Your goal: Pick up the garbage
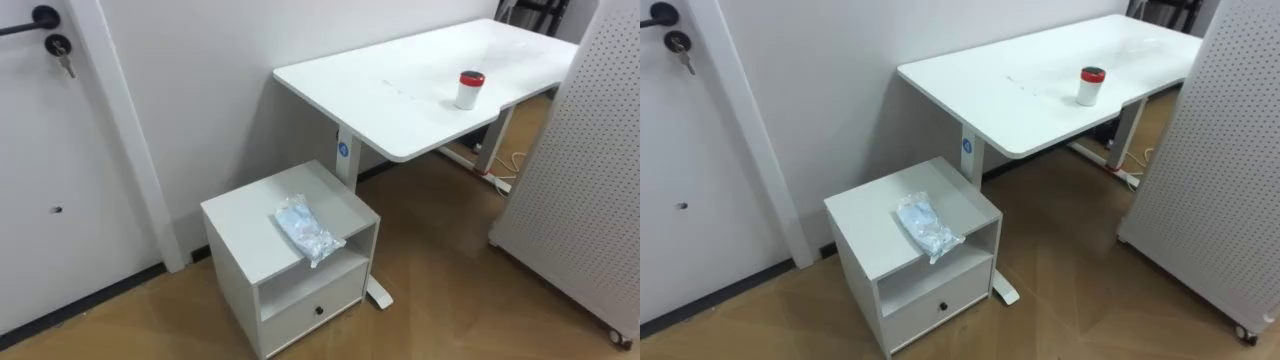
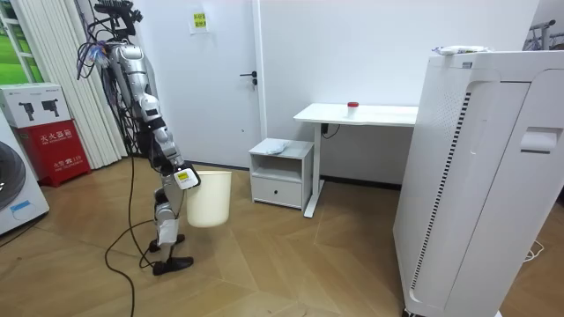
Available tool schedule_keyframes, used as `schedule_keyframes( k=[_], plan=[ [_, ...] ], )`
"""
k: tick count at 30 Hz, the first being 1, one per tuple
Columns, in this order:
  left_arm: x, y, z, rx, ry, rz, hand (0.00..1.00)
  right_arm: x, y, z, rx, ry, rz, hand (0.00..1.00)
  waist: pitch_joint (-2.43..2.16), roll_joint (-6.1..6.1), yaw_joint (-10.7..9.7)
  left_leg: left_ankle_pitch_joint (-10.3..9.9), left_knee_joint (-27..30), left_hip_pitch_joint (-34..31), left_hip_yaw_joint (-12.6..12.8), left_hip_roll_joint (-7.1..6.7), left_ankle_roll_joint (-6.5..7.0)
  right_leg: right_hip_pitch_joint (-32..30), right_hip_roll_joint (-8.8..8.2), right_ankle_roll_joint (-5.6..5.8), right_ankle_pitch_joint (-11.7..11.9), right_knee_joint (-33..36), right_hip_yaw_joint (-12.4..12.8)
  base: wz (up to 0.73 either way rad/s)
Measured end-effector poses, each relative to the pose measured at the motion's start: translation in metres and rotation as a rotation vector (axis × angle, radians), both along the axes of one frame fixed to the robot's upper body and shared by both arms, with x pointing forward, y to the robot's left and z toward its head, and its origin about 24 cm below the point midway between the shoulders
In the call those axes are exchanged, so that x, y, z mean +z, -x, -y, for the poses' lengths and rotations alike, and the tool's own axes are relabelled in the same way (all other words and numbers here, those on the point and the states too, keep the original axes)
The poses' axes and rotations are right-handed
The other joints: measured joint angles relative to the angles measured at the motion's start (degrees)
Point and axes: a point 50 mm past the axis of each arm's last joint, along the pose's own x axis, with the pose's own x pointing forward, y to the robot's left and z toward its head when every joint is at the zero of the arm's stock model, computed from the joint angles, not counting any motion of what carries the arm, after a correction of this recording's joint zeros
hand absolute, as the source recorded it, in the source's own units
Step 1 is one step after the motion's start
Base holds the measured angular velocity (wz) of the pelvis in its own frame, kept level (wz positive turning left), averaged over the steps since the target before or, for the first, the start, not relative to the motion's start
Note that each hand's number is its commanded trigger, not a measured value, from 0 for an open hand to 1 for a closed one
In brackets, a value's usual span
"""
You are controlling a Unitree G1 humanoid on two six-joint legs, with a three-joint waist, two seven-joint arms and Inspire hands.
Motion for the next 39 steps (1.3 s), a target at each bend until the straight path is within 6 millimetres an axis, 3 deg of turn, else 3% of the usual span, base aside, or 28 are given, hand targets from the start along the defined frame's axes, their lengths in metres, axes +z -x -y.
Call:
schedule_keyframes(
  k=[14, 28, 30, 32, 34, 36, 37, 38, 39],
  plan=[
    [0.0, -0.0004, -0.0002, 0.0, 0.001, 0.001, 0.0, -0.0005, 0.0005, -0.0009, -0.005, 0.014, -0.007, 1.0, -0.36, -0.14, -0.02, -0.01, 0.35, -0.61, -0.62, -0.1, 0.0, -0.12, 0.05, 0.0, 0.0, 0.0, -0.32, 0.01],
    [-0.0005, -0.0019, 0.0013, -0.009, 0.037, -0.01, 0.0, -0.0004, 0.0, -0.0011, -0.004, 0.012, -0.003, 1.0, -0.28, -0.56, -0.15, -0.11, 1.28, -1.37, -1.38, 0.08, -0.02, -0.35, 0.08, -0.05, -0.2, 0.28, -0.14, 0.04],
    [-0.0004, -0.0032, 0.0009, -0.01, 0.035, -0.006, 0.0, 0.0, -0.0016, -0.0007, -0.002, 0.013, 0.004, 1.0, -0.38, -0.66, -0.05, -0.44, 2.82, -2.09, -1.34, 0.1, -0.09, -0.98, 0.04, -0.19, -0.88, 1.29, -0.16, -0.02],
    [-0.0003, -0.0037, 0.0002, -0.007, 0.033, -0.006, 0.0, 0.0, -0.0013, -0.0007, -0.003, 0.009, 0.005, 1.0, -0.16, -0.46, -0.09, -1.05, 5.04, -3.02, -0.83, 0.34, -0.34, -1.49, 0.07, -0.55, -1.75, 2.75, -0.19, 0.0],
    [0.0, -0.0037, -0.0016, 0.016, 0.031, -0.004, 0.0, 0.0003, -0.0025, 0.0001, -0.002, 0.007, 0.01, 1.0, -0.18, -0.25, 0.15, -4.25, 10.9, -5.33, -0.33, 1.38, -1.0, -3.89, 0.64, -0.88, -5.14, 7.39, 0.07, -0.06],
    [0.0005, -0.0044, -0.0037, 0.03, 0.031, 0.0, 0.0, 0.0008, -0.0039, 0.0011, 0.0, 0.004, 0.018, 1.0, -0.23, -0.28, 0.24, -6.11, 15.27, -7.19, 0.43, 1.96, -1.77, -6.2, 0.88, -1.69, -8.06, 12.29, 0.27, -0.04],
    [0.0009, -0.0041, -0.0052, 0.03, 0.029, -0.002, 0.0, 0.0009, -0.0042, 0.0011, -0.001, 0.002, 0.019, 1.0, -0.24, -0.51, 0.31, -6.62, 18.32, -8.44, 1.62, 2.56, -2.29, -7.2, 0.96, -2.69, -10.1, 14.83, 0.6, 0.11],
    [0.0011, -0.0009, -0.006, 0.039, 0.033, -0.01, 0.0, 0.0008, -0.0011, 0.0019, -0.011, 0.001, 0.016, 1.0, -0.22, -0.55, 0.07, -6.37, 22.6, -9.94, 4.37, 3.7, -2.66, -7.16, 1.2, -3.53, -11.1, 16.0, 1.3, 0.17],
    [0.0012, 0.0007, -0.0064, 0.041, 0.034, -0.014, 0.0, 0.0008, 0.0002, 0.0025, -0.018, 0.003, 0.014, 1.0, -0.24, -0.61, 0.05, -5.88, 24.74, -10.69, 5.58, 4.33, -3.26, -7.0, 1.43, -3.84, -11.6, 16.44, 1.72, 0.21]
  ],
)
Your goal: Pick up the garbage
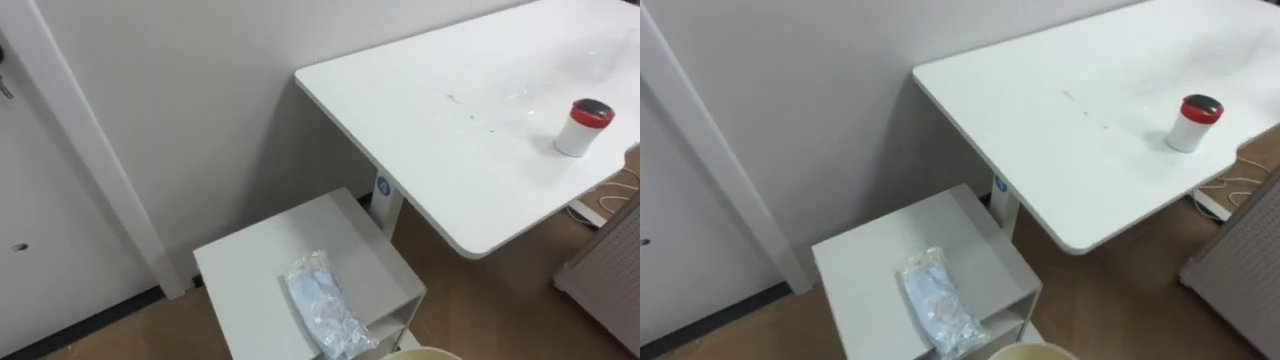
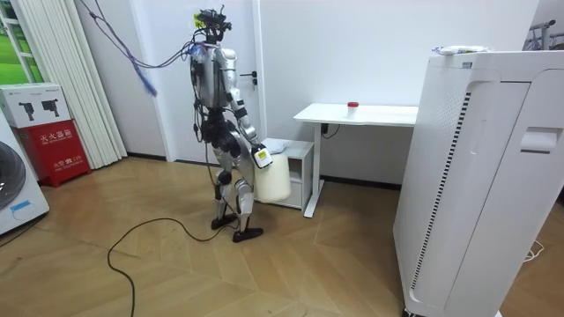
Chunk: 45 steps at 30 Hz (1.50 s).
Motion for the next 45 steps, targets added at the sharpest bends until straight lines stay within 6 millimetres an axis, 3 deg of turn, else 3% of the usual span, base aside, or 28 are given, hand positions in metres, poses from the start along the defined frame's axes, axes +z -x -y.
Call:
schedule_keyframes(
  k=[2, 4, 10, 12, 13, 14, 18, 23, 32, 37, 43, 45],
  plan=[
    [0.005, -0.004, 0.0, 0.001, -0.02, 0.051, 0.0, -0.001, 0.003, 0.001, 0.0, -0.003, -0.01, 1.0, 0.19, -0.42, -0.02, 0.16, -1.9, 1.16, 0.13, 0.23, -0.41, 0.89, 0.67, -0.12, 0.03, -1.17, 0.19, -0.09],
    [0.013, -0.01, 0.0, 0.004, -0.043, 0.12, 0.0, 0.0, 0.003, 0.002, 0.002, -0.002, -0.011, 1.0, 0.09, -1.01, -0.15, 0.26, -2.59, 1.39, 0.18, 0.66, -0.71, 0.93, 1.12, -0.25, 0.07, -1.99, 0.22, -0.06],
    [0.027, -0.02, 0.0, 0.004, -0.116, 0.24, 0.0, 0.002, -0.011, 0.0, 0.056, 0.006, 0.018, 1.0, 0.23, -1.63, -0.17, 0.23, -2.44, 1.09, 0.86, 0.76, -0.75, 0.04, 1.11, -0.25, 0.07, -1.78, 0.63, -0.1],
    [0.034, -0.029, 0.002, 0.009, -0.134, 0.302, 0.0, 0.004, -0.019, -0.001, 0.076, 0.009, 0.039, 1.0, 0.58, -1.76, -0.35, 0.23, -2.21, -0.17, 1.04, 0.69, -0.74, -1.28, 0.81, -0.31, 0.11, -1.54, 0.4, -0.03],
    [0.039, -0.035, 0.003, 0.006, -0.148, 0.335, 0.0, 0.005, -0.024, -0.003, 0.091, 0.01, 0.044, 1.0, 1.08, -1.78, -0.34, 0.23, -1.54, -1.08, 1.05, 0.66, -0.74, -2.21, 0.63, -0.32, 0.12, -0.67, 0.38, 0.0],
    [0.041, -0.038, 0.004, 0.005, -0.154, 0.35, 0.0, 0.005, -0.027, -0.004, 0.096, 0.011, 0.049, 1.0, 1.26, -1.78, -0.36, 0.23, -1.42, -1.45, 1.05, 0.62, -0.72, -2.66, 0.56, -0.34, 0.13, -0.42, 0.38, 0.0],
    [0.056, -0.059, 0.009, 0.016, -0.186, 0.453, 0.0, 0.01, -0.043, -0.005, 0.115, 0.015, 0.085, 1.0, 1.7, -1.24, -0.8, 0.12, 0.56, -6.39, 1.0, 0.91, -0.53, -6.98, 0.61, -1.04, 0.89, 0.67, 0.25, 0.0],
    [0.067, -0.072, 0.017, -0.005, -0.215, 0.518, 0.0, 0.013, -0.051, -0.003, 0.081, 0.022, 0.114, 1.0, 2.27, -0.26, -3.38, 0.12, 2.88, -10.98, 0.73, 0.91, -0.52, -11.48, 0.12, -1.22, 0.96, 3.27, -0.06, 0.02],
    [0.08, -0.095, 0.035, -0.08, -0.23, 0.578, 0.0, 0.018, -0.058, 0.006, 0.039, 0.042, 0.148, 1.0, 2.45, -0.06, -6.76, 0.2, 4.33, -15.33, 2.35, 0.88, -0.28, -16.89, -0.15, -1.58, 1.18, 5.18, 1.32, -0.08],
    [0.089, -0.113, 0.051, -0.165, -0.233, 0.605, 0.0, 0.022, -0.065, 0.01, 0.037, 0.07, 0.168, 1.0, 3.21, 0.84, -8.94, 0.02, 5.1, -17.43, 3.25, 1.12, -0.16, -19.51, -0.09, -1.76, 1.31, 6.18, 1.88, -0.09],
    [0.099, -0.125, 0.061, -0.223, -0.245, 0.631, 0.0, 0.023, -0.065, 0.013, 0.006, 0.094, 0.165, 1.0, 3.4, 0.95, -10.23, -0.3, 6.7, -19.17, 4.38, 1.46, -0.05, -21.6, 0.29, -1.83, 1.35, 7.08, 3.15, -0.09],
    [0.099, -0.128, 0.064, -0.247, -0.25, 0.626, 0.0, 0.023, -0.066, 0.011, 0.015, 0.101, 0.162, 1.0, 3.42, 0.97, -10.31, -1.08, 7.49, -19.66, 5.18, 2.17, 0.0, -22.11, 0.81, -1.94, 1.5, 7.28, 3.67, -0.22]
  ],
)
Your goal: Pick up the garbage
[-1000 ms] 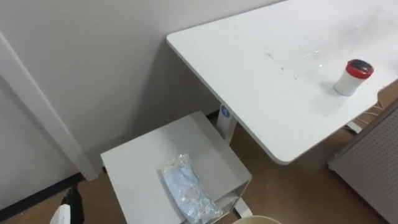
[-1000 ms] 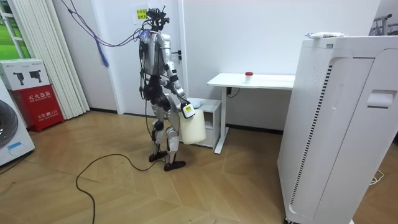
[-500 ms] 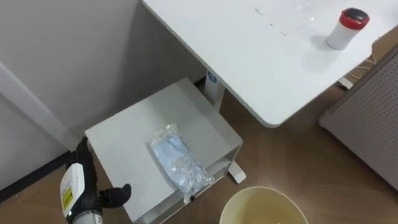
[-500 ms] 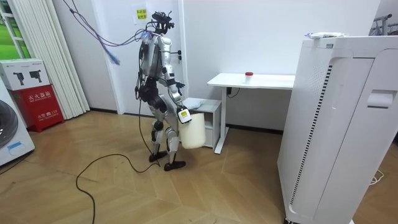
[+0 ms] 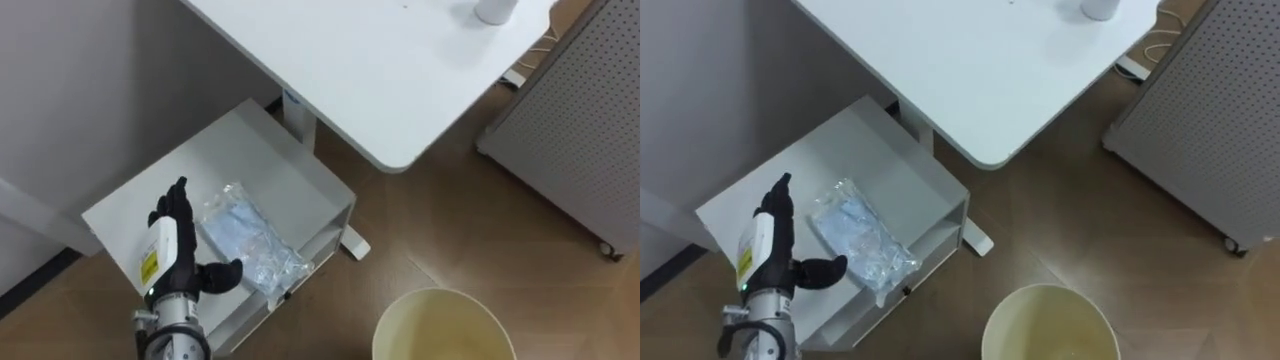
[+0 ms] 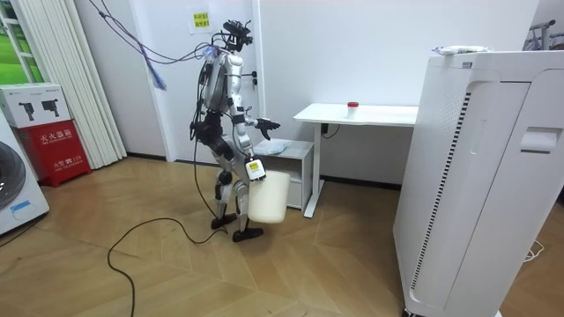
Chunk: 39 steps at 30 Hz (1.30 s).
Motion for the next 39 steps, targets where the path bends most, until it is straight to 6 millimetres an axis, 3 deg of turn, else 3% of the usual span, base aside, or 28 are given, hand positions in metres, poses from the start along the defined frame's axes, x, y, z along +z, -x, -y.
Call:
schedule_keyframes(
  k=[4, 7, 13, 23, 25, 26, 27, 39],
  plan=[
    [-0.003, -0.003, 0.005, -0.017, -0.014, -0.031, 0.0, 0.002, -0.006, -0.003, 0.01, -0.004, 0.024, 1.0, 0.24, 0.17, -2.21, -0.58, 1.72, -1.47, 0.29, 0.5, 0.14, -1.15, 0.18, -0.11, 0.08, 0.72, 0.06, -0.09],
    [-0.007, -0.002, 0.004, -0.024, -0.034, -0.059, 0.0, 0.002, -0.008, -0.005, 0.009, -0.009, 0.032, 1.0, 0.43, 0.31, -2.5, -1.43, 3.49, -2.78, 0.31, 1.24, -0.15, -2.14, 1.05, -0.26, 0.17, 1.05, 0.58, -0.15],
    [-0.008, -0.007, 0.005, -0.053, -0.055, -0.102, 0.0, 0.005, -0.015, -0.008, -0.009, -0.016, 0.066, 1.0, 0.56, 0.45, -2.96, -1.81, 5.9, -6.25, 0.38, 1.86, -0.09, -5.37, 1.05, -0.54, -0.03, 2.93, 0.59, 0.0],
    [-0.028, 0.003, -0.007, -0.044, -0.024, -0.275, 0.0, 0.007, -0.019, -0.012, 0.012, -0.016, 0.082, 1.0, 0.63, 0.28, -3.84, -1.82, 5.98, -7.11, 0.6, 1.84, -0.08, -6.47, 0.98, -0.61, -0.1, 3.24, 1.0, 0.0],
    [-0.033, 0.006, -0.013, -0.032, -0.041, -0.314, 0.0, 0.007, -0.02, -0.013, 0.01, -0.022, 0.086, 1.0, 0.79, -0.26, -3.79, -1.82, 6.02, -7.37, 0.84, 1.82, -0.09, -7.08, 0.77, -0.62, -0.32, 3.76, 1.43, 0.0],
    [-0.033, 0.006, -0.014, -0.031, -0.045, -0.316, 0.58, 0.007, -0.021, -0.013, 0.01, -0.024, 0.089, 1.0, 0.84, -0.33, -3.82, -1.82, 6.06, -7.49, 0.82, 1.81, -0.09, -7.19, 0.73, -0.65, -0.39, 3.86, 1.41, 0.0],
    [-0.032, 0.006, -0.015, -0.029, -0.048, -0.316, 1.0, 0.007, -0.021, -0.014, 0.009, -0.026, 0.089, 1.0, 0.84, -0.37, -3.79, -1.83, 6.12, -7.73, 0.66, 1.81, -0.1, -7.32, 0.8, -0.67, -0.41, 3.85, 1.4, 0.04],
    [-0.025, 0.001, -0.039, 0.044, -0.113, -0.338, 1.0, 0.005, -0.02, -0.017, 0.003, -0.035, 0.037, 1.0, 0.41, -1.1, -3.76, -1.77, 5.72, -5.68, 0.73, 1.83, -0.22, -5.38, 0.95, -0.69, -0.35, 3.52, 1.43, 0.0]
  ],
)
